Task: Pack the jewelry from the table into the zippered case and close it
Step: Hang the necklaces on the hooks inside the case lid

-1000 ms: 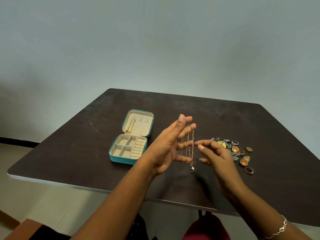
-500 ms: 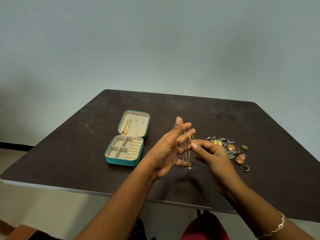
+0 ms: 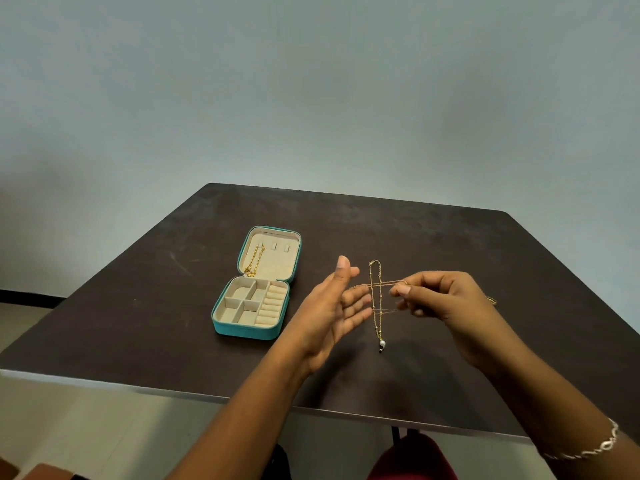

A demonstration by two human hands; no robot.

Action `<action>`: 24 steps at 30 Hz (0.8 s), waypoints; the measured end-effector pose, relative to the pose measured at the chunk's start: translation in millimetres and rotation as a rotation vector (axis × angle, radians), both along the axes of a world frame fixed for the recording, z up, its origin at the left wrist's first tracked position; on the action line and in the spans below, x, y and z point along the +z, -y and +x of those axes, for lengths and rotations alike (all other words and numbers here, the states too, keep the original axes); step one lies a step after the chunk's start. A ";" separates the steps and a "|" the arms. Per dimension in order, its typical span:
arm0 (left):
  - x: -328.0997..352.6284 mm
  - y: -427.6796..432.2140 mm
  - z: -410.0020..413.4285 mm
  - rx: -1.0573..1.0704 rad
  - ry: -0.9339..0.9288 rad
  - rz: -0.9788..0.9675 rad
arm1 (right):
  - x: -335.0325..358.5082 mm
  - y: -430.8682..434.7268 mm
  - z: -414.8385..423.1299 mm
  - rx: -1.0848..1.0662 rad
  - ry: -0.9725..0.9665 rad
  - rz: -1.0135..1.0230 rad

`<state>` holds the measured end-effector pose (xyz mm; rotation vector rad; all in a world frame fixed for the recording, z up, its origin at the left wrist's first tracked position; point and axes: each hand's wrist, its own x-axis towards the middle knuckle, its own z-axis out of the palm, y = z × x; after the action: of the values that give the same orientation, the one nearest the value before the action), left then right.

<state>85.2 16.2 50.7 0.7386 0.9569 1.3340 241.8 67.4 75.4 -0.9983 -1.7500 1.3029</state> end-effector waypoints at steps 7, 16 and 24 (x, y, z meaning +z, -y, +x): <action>-0.2 8.9 -5.0 0.090 0.218 0.021 | 21.3 -9.7 -2.9 0.046 0.118 0.107; 0.6 12.1 -20.2 0.002 0.405 0.032 | 53.1 -29.8 -29.9 0.019 0.180 0.295; 24.3 -6.9 -89.1 0.249 -0.022 0.202 | 81.3 -57.9 -43.0 -0.028 0.448 0.445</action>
<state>-3.9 23.1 75.0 0.8076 0.9640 1.6615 198.8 125.3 156.8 -1.0957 -2.2213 0.6464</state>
